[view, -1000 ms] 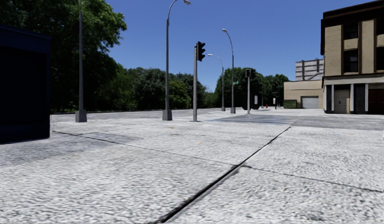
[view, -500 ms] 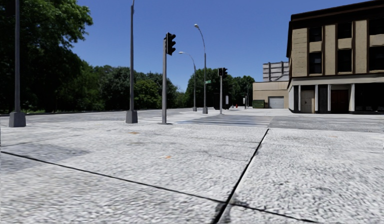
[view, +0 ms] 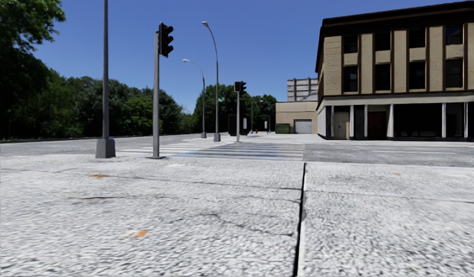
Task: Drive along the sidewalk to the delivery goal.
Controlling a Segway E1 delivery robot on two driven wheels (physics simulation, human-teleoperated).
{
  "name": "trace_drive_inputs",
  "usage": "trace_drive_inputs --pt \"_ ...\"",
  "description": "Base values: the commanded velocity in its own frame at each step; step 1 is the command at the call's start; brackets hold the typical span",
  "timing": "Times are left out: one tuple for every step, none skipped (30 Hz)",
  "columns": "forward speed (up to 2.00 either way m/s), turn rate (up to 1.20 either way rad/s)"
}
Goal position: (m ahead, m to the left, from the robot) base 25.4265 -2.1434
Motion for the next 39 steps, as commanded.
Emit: trace_drive_inputs --pt "2.00 -0.40" --pt "2.00 -0.40" --pt "2.00 -0.40" --pt "2.00 -0.39" --pt "2.00 -0.35" --pt "2.00 -0.33" --pt "2.00 -0.33" --pt "2.00 -0.33" --pt "2.00 -0.33" --pt "2.00 -0.33" --pt "2.00 -0.33" --pt "2.00 -0.33" --pt "2.00 -0.33" --pt "2.00 -0.33" --pt "2.00 -0.33" --pt "2.00 -0.33" --pt "2.00 -0.32" --pt "2.00 -0.16" --pt "2.00 -0.02" --pt "2.00 0.00" --pt "2.00 0.00" --pt "2.00 0.00" --pt "2.00 0.00" --pt "2.00 0.00" --pt "2.00 0.00" --pt "2.00 0.00" --pt "2.00 0.00" --pt "2.00 0.00" --pt "2.00 0.00" --pt "2.00 0.00" --pt "2.00 0.00" --pt "2.00 0.00" --pt "2.00 0.00" --pt "2.00 0.00" --pt "2.00 0.00" --pt "2.00 0.00" --pt "2.00 0.00" --pt "2.00 0.00" --pt "2.00 0.00"
